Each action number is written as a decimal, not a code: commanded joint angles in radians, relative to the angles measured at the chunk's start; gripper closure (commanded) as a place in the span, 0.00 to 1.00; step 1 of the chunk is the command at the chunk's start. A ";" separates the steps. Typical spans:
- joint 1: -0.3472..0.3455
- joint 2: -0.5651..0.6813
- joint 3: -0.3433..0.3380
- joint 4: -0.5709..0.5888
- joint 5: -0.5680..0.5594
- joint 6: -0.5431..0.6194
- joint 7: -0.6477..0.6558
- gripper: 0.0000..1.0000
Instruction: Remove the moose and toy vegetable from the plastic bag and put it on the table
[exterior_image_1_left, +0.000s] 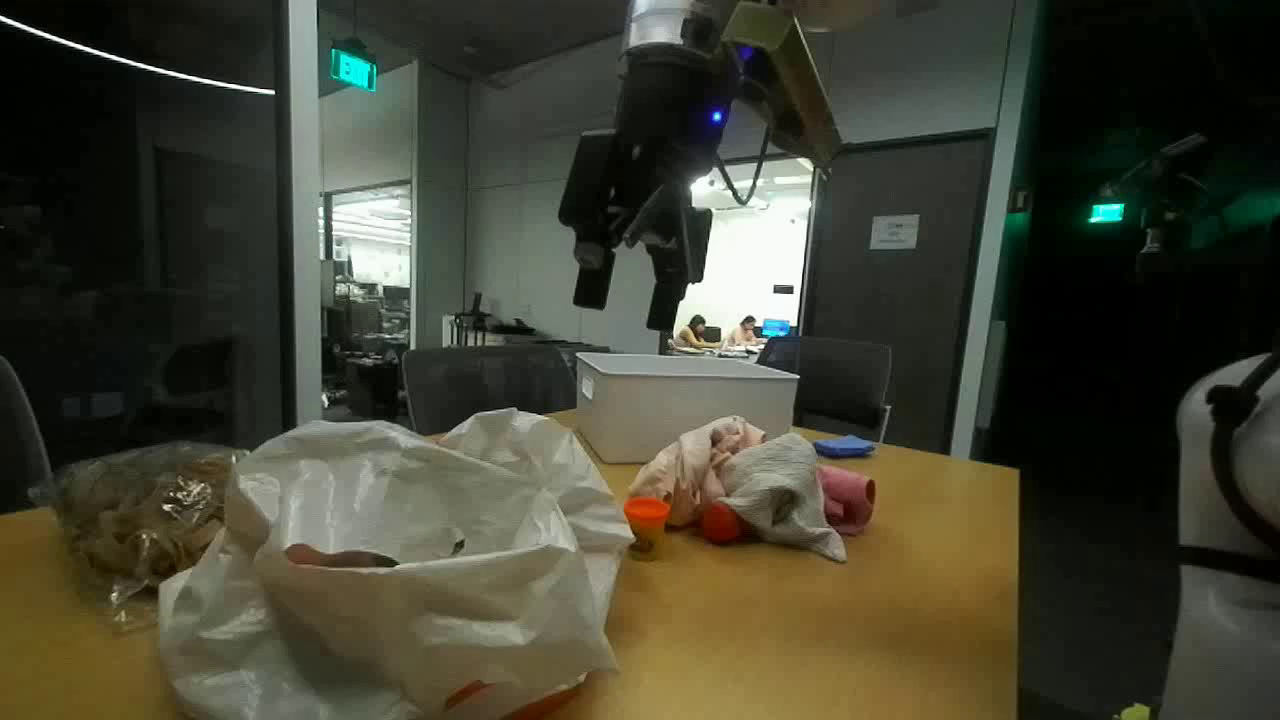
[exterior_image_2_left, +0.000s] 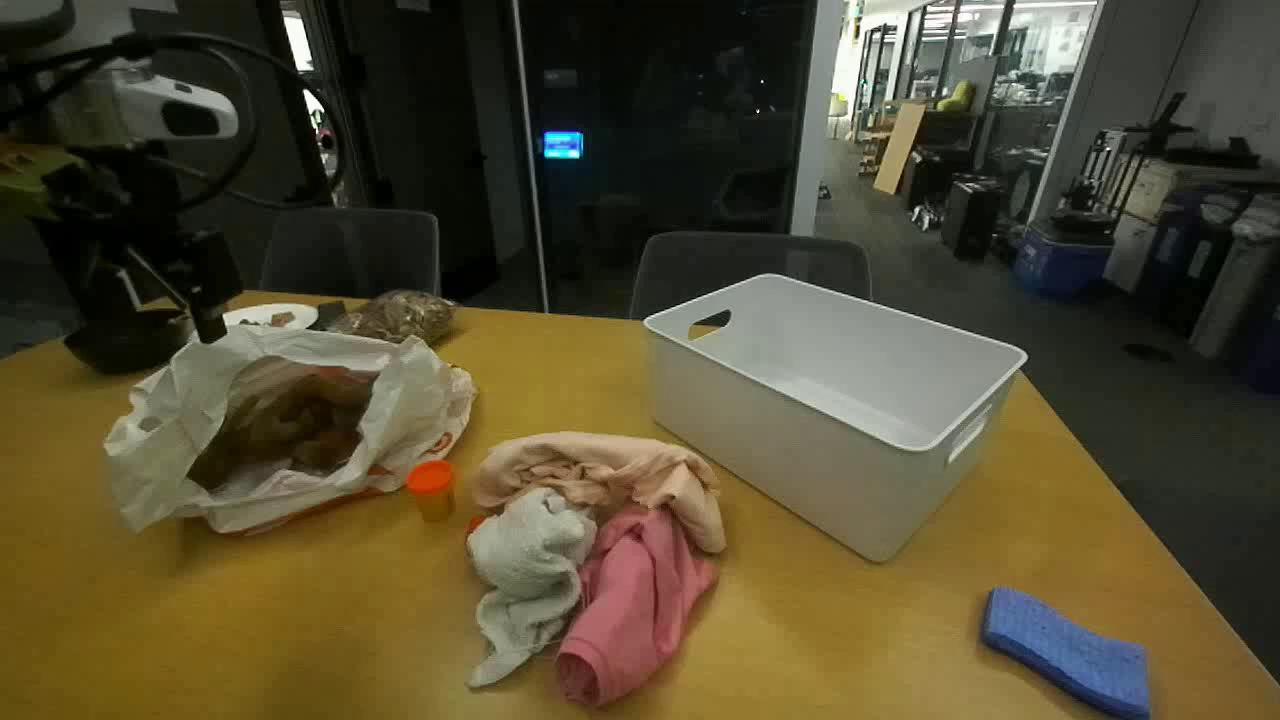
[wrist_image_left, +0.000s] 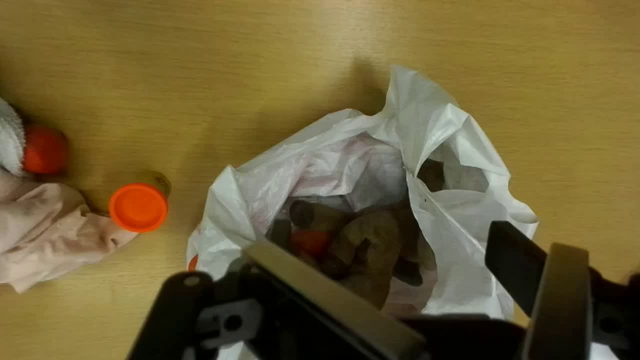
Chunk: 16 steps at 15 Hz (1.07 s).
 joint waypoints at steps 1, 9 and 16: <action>-0.005 0.001 0.004 0.006 0.002 -0.001 -0.001 0.00; -0.026 0.068 -0.018 0.009 0.018 0.138 -0.023 0.00; 0.010 0.353 -0.036 0.036 0.130 0.345 -0.134 0.00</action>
